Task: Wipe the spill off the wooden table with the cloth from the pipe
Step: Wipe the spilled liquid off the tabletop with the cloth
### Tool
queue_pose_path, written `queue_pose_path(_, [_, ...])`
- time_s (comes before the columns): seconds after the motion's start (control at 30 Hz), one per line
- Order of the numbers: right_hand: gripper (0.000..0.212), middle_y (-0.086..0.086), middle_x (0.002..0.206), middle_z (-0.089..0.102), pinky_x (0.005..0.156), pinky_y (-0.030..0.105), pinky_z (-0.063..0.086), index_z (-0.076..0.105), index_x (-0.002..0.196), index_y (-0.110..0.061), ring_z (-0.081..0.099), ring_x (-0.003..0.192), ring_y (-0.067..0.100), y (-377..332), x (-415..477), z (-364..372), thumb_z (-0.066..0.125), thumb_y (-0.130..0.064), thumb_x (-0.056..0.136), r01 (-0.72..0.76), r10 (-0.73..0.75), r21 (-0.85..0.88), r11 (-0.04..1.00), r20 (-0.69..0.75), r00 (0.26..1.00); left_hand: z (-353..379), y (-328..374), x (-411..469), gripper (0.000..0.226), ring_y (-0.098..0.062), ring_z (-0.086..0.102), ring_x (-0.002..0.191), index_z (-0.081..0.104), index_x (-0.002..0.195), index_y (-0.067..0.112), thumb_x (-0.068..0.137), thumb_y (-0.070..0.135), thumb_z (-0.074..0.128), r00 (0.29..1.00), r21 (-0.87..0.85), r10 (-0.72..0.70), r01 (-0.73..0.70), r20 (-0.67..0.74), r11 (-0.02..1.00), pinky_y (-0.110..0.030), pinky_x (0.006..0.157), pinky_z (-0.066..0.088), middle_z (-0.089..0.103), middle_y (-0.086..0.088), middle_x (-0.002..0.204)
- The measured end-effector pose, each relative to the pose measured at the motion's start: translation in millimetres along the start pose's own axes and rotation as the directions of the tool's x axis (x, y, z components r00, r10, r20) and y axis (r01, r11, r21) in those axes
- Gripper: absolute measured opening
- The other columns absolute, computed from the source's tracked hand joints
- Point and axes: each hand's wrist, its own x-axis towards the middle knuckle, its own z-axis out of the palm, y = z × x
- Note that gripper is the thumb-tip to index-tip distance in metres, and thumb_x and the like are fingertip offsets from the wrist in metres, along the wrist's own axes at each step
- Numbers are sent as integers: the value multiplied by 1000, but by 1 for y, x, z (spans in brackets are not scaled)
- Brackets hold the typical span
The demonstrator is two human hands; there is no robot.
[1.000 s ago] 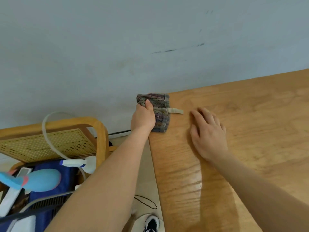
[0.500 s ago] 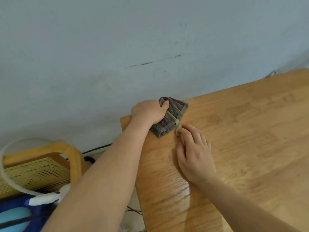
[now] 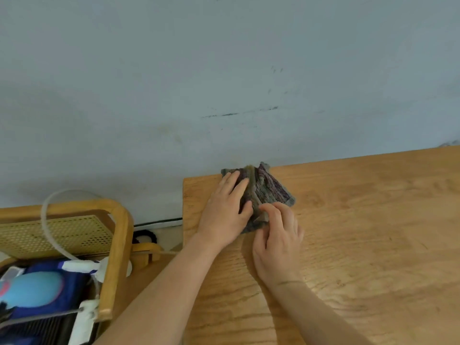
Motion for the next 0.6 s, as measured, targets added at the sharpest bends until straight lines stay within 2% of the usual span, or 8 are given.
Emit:
queue_pose_path(0.13, [47, 2, 136, 52, 103, 43, 35, 57, 127, -18, 44, 128, 17, -3, 36, -12, 39, -20, 84, 280, -284, 44, 959, 139, 949, 17, 6, -29, 43, -19, 43, 129, 45, 136, 14, 99, 32, 32, 921, -84, -207, 190, -328, 978, -40, 107, 38, 48, -3, 139])
queue_pose_path(0.2, [49, 5, 151, 40, 114, 43, 21, 47, 140, -18, 28, 143, 21, -8, 81, 2, 33, -26, 94, 392, -374, 15, 920, 332, 866, 20, 6, -23, 40, -17, 53, 111, 52, 125, 14, 97, 30, 29, 903, -95, -234, 214, -362, 972, -38, 95, 45, 58, -1, 120])
queue_pose_path(0.27, [48, 6, 155, 35, 117, 45, 17, 37, 147, -21, 25, 146, 23, -13, 118, 29, 26, -35, 102, 466, -337, -89, 880, 575, 745, 18, 6, -19, 39, -17, 53, 103, 54, 120, 12, 97, 27, 26, 897, -75, -250, 239, -365, 968, -37, 90, 46, 59, 0, 111])
queue_pose_path(0.3, [47, 7, 147, 45, 112, 45, 24, 40, 144, -21, 37, 139, 25, -12, 129, 43, 23, -38, 103, 510, -315, -148, 847, 633, 707, 19, 5, -19, 41, -17, 53, 103, 54, 120, 11, 95, 26, 24, 896, -53, -246, 244, -371, 968, -37, 91, 45, 59, -1, 110])
queue_pose_path(0.37, [43, 7, 112, 64, 84, 43, 42, 54, 120, -16, 60, 103, 29, -10, 145, 61, 22, -40, 103, 578, -314, -230, 783, 655, 687, 20, 5, -20, 46, -19, 52, 109, 53, 124, 10, 94, 27, 23, 893, -19, -250, 263, -374, 965, -37, 96, 44, 58, -3, 117])
queue_pose_path(0.43, [47, 5, 90, 62, 65, 36, 39, 58, 93, -15, 57, 78, 27, -12, 162, 73, 21, -43, 102, 582, -298, -225, 781, 685, 665, 21, 5, -19, 49, -19, 50, 119, 51, 129, 10, 94, 29, 22, 891, -5, -269, 287, -365, 958, -37, 104, 41, 57, -5, 126])
queue_pose_path(0.5, [53, 6, 86, 59, 66, 35, 38, 55, 77, -15, 52, 75, 26, -14, 174, 76, 19, -47, 101, 561, -253, -188, 806, 747, 614, 21, 5, -17, 49, -21, 48, 124, 49, 131, 10, 95, 28, 24, 893, 18, -280, 305, -353, 952, -40, 106, 39, 55, -7, 130])
queue_pose_path(0.6, [56, 5, 84, 55, 71, 37, 40, 56, 80, -16, 52, 79, 27, 11, 189, 58, 19, -54, 99, 522, -194, -192, 831, 779, 596, 20, 7, -18, 48, -22, 44, 129, 49, 134, 8, 96, 27, 25, 903, 68, -272, 311, -333, 948, -42, 109, 37, 52, -8, 137])
